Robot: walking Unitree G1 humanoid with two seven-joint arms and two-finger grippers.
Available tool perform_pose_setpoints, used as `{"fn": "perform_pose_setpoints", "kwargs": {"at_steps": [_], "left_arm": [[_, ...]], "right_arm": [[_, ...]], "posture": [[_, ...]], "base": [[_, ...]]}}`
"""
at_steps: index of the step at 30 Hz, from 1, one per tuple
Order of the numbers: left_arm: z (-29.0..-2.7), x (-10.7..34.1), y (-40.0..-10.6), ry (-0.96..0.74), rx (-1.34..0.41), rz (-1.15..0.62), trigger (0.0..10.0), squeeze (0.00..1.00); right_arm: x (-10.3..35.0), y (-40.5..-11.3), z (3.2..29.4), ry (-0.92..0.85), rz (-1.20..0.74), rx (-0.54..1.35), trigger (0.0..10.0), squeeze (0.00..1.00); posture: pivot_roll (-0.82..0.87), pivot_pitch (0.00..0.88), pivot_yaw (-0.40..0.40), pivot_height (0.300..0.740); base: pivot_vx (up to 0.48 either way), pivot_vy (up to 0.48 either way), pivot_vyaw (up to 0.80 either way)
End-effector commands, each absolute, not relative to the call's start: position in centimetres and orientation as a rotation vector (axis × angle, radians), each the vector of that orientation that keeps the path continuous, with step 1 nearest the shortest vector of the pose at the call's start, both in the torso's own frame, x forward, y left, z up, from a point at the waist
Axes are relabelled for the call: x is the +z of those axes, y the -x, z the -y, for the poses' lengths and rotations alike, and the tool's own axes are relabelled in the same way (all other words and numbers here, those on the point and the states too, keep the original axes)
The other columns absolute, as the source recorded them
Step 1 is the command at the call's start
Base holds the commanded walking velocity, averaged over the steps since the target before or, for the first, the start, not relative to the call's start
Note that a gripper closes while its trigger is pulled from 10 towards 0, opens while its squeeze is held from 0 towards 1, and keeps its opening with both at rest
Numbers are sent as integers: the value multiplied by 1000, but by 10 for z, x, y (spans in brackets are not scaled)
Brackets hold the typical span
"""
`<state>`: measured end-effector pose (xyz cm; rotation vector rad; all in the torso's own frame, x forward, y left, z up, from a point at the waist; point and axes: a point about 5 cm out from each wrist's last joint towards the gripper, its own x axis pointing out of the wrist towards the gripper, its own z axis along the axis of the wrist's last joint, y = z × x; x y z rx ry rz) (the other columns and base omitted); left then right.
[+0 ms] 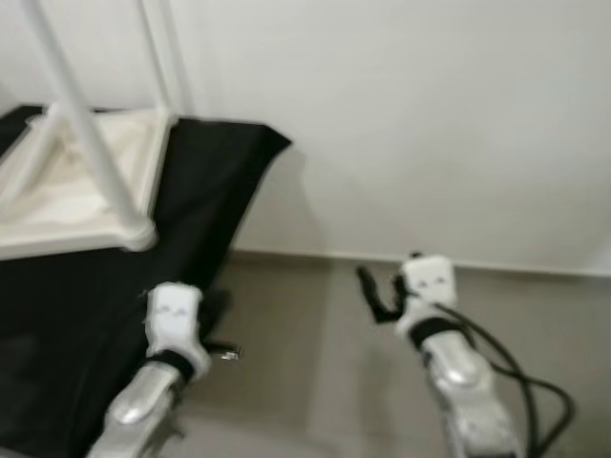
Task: Building children table
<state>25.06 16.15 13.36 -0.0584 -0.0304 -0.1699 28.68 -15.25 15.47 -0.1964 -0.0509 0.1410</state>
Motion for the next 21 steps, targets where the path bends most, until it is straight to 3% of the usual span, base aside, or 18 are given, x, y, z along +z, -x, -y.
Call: {"fn": "perform_pose_setpoints", "kwargs": {"at_steps": [1,21], "left_arm": [[-158,126,-251,27,-172,4,10000,0],[-154,129,-258,6,-197,1,10000,0]], "right_arm": [[149,-287,155,202,34,135,10000,0],[146,-292,155,199,21,113,10000,0]], "posture": [[-41,138,30,740],[-43,137,29,740]], "base": [[0,0,0],[0,0,0]]}}
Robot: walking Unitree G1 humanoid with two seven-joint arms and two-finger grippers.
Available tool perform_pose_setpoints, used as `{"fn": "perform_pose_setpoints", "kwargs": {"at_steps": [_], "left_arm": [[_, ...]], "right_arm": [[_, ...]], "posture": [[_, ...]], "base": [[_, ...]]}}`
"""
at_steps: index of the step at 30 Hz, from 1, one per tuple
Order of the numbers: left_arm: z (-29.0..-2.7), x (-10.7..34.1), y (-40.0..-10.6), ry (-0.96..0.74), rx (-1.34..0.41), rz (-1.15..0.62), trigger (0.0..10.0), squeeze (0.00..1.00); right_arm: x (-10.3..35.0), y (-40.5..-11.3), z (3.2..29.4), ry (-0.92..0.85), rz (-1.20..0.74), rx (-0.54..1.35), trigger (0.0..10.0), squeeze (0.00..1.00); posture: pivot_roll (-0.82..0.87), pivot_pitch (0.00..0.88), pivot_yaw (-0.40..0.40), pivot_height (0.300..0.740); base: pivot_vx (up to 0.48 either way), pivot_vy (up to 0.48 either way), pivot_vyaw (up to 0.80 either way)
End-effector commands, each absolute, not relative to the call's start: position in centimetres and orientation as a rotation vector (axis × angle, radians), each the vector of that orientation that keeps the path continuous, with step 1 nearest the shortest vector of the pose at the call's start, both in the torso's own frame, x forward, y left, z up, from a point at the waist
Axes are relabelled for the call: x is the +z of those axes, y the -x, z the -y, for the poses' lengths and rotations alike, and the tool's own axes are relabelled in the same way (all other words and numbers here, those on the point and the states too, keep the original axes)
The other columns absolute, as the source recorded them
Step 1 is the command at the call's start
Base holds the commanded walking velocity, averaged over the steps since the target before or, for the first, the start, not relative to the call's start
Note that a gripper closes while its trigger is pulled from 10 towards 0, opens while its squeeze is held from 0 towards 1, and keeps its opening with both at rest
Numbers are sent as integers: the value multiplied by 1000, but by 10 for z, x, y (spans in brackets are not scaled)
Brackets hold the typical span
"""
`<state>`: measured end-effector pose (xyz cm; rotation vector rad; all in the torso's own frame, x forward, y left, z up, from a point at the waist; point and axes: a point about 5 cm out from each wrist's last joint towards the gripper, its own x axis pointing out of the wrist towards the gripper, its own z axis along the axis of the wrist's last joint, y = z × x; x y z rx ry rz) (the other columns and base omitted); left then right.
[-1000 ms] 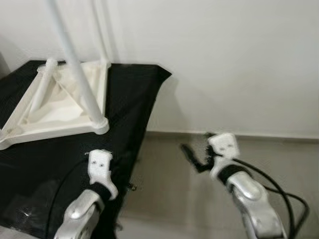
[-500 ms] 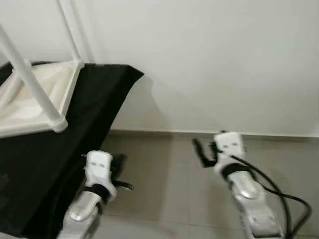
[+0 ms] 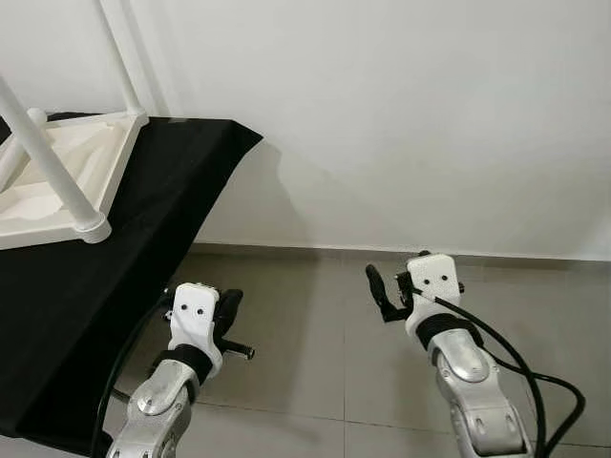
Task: Building children table
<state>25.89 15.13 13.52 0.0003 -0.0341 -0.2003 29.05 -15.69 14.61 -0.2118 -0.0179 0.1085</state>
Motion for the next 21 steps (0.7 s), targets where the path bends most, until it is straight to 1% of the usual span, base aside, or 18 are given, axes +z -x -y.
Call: {"fn": "perform_pose_setpoints", "kwargs": {"at_steps": [1,6,21], "left_arm": [[-154,129,-257,17,-205,6,10000,0],[-154,130,-257,22,-212,18,10000,0],[-153,130,-255,30,-238,33,10000,0]], "right_arm": [[145,-292,154,200,18,119,10000,0],[145,-292,153,202,15,131,10000,0],[142,-292,150,198,14,165,10000,0]], "posture": [[-45,136,32,740],[-51,130,31,740],[-51,116,34,740]], "base": [[0,0,0],[0,0,0],[339,0,0]]}}
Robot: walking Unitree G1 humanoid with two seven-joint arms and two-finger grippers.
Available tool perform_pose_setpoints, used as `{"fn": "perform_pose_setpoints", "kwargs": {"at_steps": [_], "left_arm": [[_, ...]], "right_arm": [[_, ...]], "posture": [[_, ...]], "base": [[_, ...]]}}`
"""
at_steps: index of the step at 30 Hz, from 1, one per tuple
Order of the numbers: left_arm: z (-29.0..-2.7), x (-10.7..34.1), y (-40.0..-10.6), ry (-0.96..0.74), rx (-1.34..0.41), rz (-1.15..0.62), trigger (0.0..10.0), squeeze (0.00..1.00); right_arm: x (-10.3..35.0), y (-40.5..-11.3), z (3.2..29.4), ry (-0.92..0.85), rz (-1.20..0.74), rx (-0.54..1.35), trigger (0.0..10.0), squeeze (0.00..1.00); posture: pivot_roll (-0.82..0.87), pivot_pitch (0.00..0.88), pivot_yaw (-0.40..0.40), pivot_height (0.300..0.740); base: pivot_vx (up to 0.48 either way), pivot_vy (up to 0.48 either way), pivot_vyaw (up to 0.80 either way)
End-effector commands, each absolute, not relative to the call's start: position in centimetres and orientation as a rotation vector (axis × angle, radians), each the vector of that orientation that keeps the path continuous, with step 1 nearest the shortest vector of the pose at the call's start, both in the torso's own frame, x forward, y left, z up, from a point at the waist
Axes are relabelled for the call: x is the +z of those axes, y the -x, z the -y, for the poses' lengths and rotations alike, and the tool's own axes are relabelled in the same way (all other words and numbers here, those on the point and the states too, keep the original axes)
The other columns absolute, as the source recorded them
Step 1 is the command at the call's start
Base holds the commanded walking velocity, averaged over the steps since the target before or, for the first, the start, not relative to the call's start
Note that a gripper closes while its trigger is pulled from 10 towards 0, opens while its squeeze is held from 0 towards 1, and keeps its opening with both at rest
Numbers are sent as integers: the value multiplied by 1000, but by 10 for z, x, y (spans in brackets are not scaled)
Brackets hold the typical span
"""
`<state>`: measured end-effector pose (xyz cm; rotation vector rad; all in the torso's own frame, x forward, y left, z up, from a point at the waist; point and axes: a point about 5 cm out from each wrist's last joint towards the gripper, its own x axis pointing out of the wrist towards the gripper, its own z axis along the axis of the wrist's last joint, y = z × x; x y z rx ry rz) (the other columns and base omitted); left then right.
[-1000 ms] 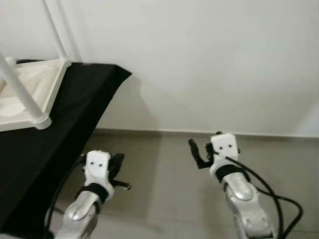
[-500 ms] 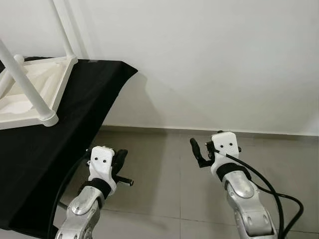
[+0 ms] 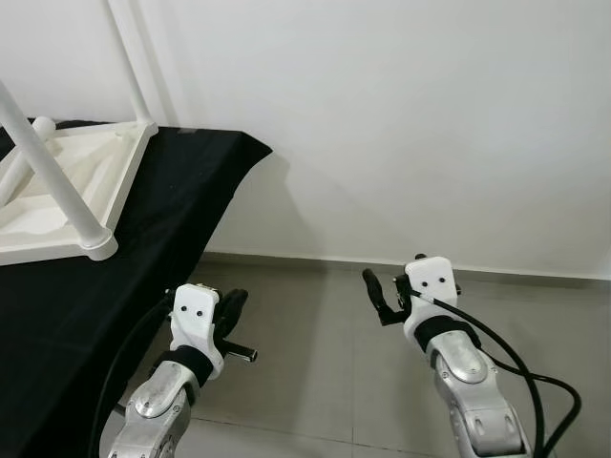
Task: Building children table
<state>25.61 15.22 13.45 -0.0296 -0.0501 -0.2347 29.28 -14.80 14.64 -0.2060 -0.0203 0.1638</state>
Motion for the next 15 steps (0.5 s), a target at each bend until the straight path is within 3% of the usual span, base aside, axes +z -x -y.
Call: {"fn": "perform_pose_setpoints", "kwargs": {"at_steps": [1,15], "left_arm": [[-153,130,-255,31,-240,34,10000,0],[-152,131,-255,35,-248,39,10000,0]], "right_arm": [[142,-292,150,196,13,166,10000,0],[143,-293,150,190,14,169,10000,0]], "posture": [[-51,116,34,740],[-49,123,35,740]], "base": [[352,0,0],[352,0,0]]}}
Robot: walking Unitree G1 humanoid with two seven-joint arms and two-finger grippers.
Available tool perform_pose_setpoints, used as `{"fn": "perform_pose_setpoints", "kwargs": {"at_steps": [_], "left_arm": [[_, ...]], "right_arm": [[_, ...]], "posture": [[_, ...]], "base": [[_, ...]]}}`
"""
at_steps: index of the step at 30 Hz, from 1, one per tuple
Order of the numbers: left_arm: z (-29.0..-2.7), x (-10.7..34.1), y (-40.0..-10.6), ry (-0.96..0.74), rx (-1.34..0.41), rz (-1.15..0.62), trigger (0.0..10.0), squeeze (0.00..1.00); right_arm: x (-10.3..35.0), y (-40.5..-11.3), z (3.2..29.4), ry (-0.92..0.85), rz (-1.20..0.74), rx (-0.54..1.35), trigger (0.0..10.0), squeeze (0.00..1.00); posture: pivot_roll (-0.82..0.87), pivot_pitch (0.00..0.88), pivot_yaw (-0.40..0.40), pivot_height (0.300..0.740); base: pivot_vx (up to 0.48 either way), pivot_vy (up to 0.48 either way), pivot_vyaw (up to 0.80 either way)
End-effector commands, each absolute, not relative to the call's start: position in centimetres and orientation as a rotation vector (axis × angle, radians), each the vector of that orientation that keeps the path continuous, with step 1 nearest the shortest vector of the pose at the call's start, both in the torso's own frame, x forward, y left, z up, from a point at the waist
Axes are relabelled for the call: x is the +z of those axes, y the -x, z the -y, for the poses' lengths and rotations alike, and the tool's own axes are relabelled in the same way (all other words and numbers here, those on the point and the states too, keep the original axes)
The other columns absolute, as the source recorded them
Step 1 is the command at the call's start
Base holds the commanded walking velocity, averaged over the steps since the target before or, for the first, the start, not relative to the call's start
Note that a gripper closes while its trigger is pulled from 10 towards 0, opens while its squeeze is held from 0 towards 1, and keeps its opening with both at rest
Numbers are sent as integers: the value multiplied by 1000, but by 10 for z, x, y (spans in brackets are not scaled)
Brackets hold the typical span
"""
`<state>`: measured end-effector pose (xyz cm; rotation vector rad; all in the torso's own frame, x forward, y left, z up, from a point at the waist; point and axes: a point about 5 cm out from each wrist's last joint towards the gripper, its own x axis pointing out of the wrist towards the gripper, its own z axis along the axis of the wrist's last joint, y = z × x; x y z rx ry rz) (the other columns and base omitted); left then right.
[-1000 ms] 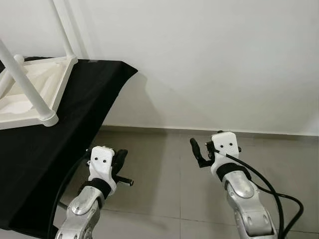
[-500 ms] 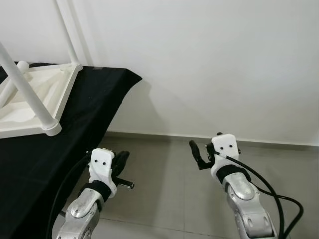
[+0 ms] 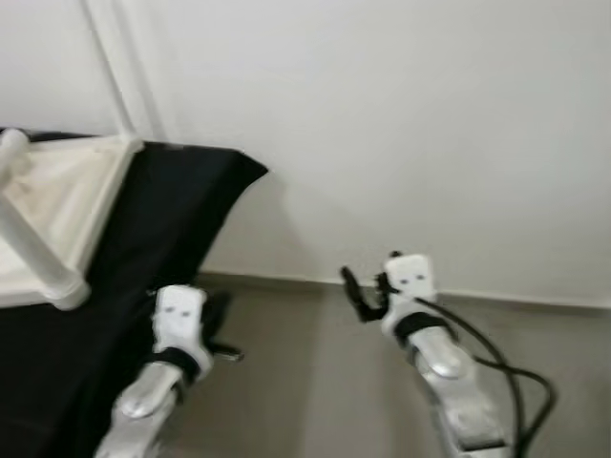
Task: Building children table
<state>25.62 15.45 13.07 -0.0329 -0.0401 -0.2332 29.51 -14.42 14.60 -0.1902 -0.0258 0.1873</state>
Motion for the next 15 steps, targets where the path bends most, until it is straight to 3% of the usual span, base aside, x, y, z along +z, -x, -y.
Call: {"fn": "perform_pose_setpoints", "kwargs": {"at_steps": [1,15], "left_arm": [[-152,131,-255,35,-248,39,10000,0],[-154,131,-256,31,-253,39,10000,0]], "right_arm": [[143,-293,150,190,14,169,10000,0],[149,-297,138,109,60,350,10000,0]], "posture": [[-49,123,35,740],[-28,127,48,740]], "base": [[345,0,0],[344,0,0]]}}
